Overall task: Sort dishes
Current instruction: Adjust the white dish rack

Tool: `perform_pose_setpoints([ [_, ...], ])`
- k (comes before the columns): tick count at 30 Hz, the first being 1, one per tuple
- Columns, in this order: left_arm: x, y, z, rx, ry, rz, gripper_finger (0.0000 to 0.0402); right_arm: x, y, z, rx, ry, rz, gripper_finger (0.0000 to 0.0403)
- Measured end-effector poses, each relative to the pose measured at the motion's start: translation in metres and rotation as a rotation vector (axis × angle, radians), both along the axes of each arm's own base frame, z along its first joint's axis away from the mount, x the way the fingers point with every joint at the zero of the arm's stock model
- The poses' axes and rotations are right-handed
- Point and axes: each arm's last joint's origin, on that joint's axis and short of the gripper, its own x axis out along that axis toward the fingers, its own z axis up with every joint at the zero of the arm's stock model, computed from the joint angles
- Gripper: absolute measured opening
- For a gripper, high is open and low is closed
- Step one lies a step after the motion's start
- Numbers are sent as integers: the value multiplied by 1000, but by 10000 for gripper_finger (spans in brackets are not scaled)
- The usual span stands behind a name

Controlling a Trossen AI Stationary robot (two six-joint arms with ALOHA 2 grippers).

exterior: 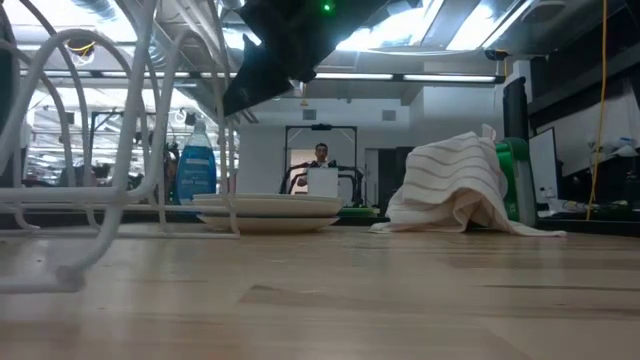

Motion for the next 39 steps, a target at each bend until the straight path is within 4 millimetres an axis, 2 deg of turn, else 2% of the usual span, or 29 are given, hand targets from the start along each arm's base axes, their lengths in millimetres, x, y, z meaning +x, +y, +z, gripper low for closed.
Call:
perform_pose_setpoints([
  [10,4,2,-1,0,-6,-1,47,0,-1,0,-4,6,6,28],
  [18,3,1,-1,-31,-16,-114,85,1,-1,-1,17,9,29,91],
  [26,-9,16,13,-101,-122,-61,116,0,0,-1,22,10,37,148],
  [39,-29,39,27,-173,-213,-62,117,-15,-3,13,46,89,6,150],
])
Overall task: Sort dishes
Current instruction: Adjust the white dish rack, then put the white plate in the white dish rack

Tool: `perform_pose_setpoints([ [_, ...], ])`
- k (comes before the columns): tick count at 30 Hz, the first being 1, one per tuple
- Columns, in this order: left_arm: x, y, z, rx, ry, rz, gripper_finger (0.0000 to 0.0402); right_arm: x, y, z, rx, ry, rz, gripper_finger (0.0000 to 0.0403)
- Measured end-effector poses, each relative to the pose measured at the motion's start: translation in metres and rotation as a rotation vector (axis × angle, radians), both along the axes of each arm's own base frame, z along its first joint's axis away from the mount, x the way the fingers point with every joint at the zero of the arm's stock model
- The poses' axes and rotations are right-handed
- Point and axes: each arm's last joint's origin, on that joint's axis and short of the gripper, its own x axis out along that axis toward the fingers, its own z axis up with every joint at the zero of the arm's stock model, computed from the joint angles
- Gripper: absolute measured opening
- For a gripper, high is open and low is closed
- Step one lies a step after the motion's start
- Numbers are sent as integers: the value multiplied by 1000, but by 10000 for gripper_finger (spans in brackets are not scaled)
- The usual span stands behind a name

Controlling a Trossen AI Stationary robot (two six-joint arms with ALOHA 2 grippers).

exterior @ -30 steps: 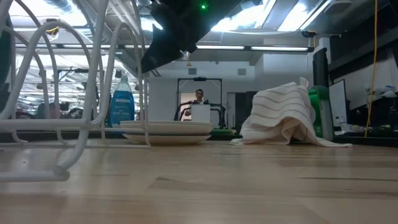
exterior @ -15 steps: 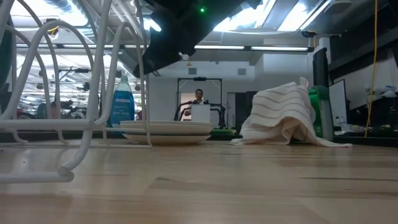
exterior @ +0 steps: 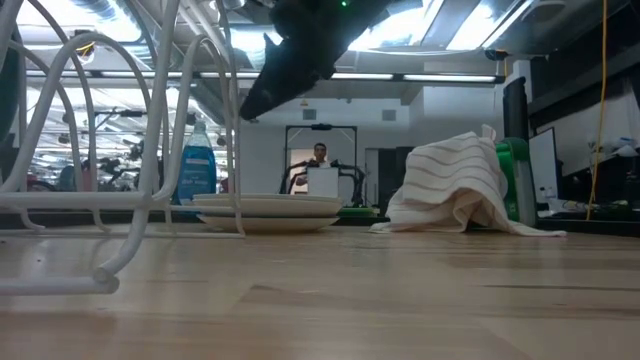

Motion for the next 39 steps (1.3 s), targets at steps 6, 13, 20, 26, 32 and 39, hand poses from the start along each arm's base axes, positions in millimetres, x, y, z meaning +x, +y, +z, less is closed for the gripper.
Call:
perform_pose_setpoints([
  [6,-8,10,4,-11,-51,-7,117,-9,-3,8,-24,44,-16,150],
  [13,-15,24,9,46,-192,15,118,-17,-11,16,-21,82,-50,150],
  [20,-24,41,14,126,-360,52,118,-32,-44,37,23,106,-186,150],
  [26,-28,55,19,307,-547,93,118,-44,-93,54,61,78,-374,150],
  [32,-28,65,23,574,-703,110,118,-54,-161,57,191,60,-528,150],
  [39,-29,72,25,735,-720,91,118,-76,-231,56,571,25,-580,150],
])
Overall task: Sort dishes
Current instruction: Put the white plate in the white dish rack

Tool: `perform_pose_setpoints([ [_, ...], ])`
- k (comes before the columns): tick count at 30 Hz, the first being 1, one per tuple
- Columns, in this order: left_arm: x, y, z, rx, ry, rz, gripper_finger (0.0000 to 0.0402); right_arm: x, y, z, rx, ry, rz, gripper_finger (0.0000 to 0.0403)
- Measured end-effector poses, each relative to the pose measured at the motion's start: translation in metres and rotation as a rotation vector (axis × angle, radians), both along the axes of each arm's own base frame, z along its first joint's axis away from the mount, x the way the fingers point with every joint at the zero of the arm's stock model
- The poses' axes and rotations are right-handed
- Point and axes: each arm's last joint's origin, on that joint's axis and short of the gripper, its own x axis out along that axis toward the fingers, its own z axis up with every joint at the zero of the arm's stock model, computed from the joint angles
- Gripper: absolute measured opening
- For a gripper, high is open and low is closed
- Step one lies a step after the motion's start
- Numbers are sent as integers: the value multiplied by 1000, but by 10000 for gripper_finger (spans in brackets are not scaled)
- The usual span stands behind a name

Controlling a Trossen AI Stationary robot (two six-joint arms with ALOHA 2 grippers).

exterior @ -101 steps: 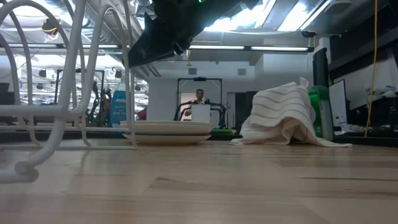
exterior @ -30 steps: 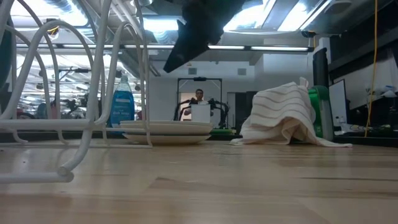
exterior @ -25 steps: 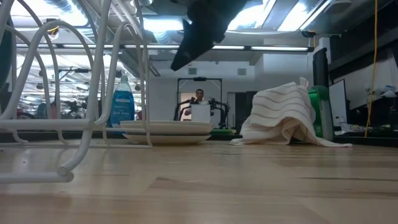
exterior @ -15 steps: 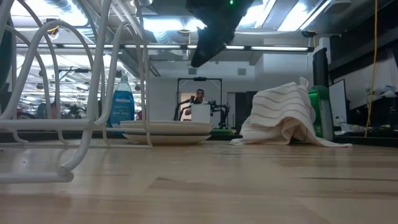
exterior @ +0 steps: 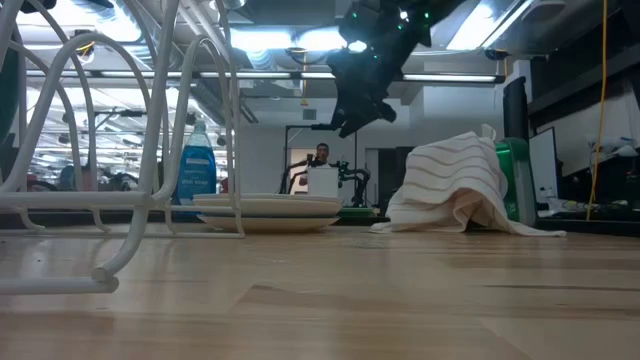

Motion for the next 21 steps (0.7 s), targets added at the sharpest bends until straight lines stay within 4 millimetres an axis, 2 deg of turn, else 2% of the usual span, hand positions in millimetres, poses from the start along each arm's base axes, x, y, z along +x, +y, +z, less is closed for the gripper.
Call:
perform_pose_setpoints([
  [4,3,0,1,41,15,14,118,-9,-19,0,87,-32,-61,149],
  [10,21,-8,5,162,54,-4,118,-11,-25,1,101,-50,-91,149],
  [17,56,-14,6,307,188,-53,118,-9,-24,2,189,-90,-99,149],
  [21,82,-10,1,338,318,-125,118,-9,-24,2,196,-91,-105,149],
])
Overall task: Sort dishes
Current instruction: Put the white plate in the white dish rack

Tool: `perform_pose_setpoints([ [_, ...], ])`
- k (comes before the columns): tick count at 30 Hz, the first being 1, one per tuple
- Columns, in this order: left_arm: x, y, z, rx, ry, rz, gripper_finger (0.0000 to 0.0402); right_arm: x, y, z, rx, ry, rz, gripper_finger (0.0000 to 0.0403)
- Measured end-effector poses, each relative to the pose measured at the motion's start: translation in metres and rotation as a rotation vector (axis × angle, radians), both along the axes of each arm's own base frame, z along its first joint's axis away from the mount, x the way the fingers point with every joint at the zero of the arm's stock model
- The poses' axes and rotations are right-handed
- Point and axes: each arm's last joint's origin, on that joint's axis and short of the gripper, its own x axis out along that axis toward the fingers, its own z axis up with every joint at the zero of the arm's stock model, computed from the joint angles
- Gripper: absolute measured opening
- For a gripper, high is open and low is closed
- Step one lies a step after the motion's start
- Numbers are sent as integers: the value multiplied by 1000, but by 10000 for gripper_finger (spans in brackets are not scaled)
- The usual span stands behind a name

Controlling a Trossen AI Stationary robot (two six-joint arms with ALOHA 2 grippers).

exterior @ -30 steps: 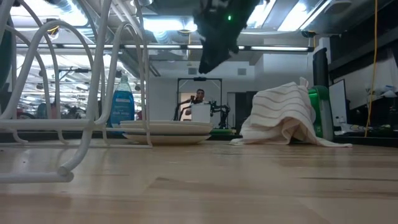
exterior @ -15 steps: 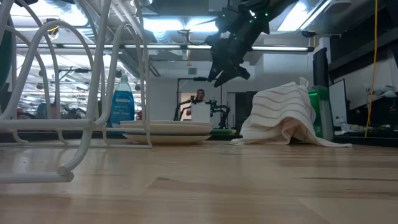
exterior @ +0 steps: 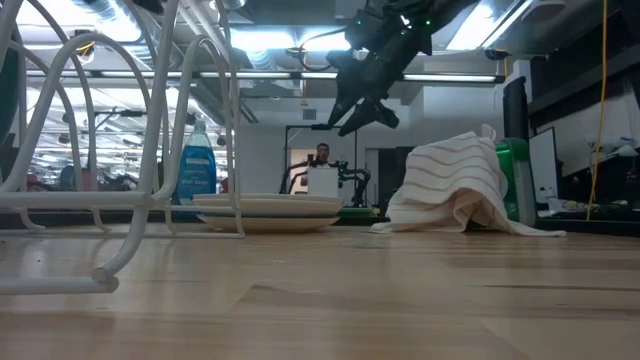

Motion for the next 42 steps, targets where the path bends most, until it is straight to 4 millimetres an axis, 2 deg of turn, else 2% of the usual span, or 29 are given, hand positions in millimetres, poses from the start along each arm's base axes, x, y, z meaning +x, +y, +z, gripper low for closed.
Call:
perform_pose_setpoints([
  [4,21,18,-9,9,154,-11,118,0,0,0,36,2,-37,149],
  [8,42,43,-22,-57,314,-49,118,0,0,-4,86,17,-83,149],
  [15,84,91,-46,-139,396,-243,117,9,-5,-35,143,103,-94,150],
  [20,109,115,-69,-147,461,-418,117,18,-9,-58,172,144,-90,150],
  [27,132,131,-109,-109,668,-599,117,22,-11,-73,179,175,-92,150],
  [33,149,137,-142,-172,772,-637,117,23,-12,-77,166,187,-104,150],
  [38,155,140,-159,-191,828,-666,117,23,-12,-78,167,191,-104,150],
  [42,155,139,-161,-172,851,-713,117,23,-13,-79,167,192,-104,150],
])
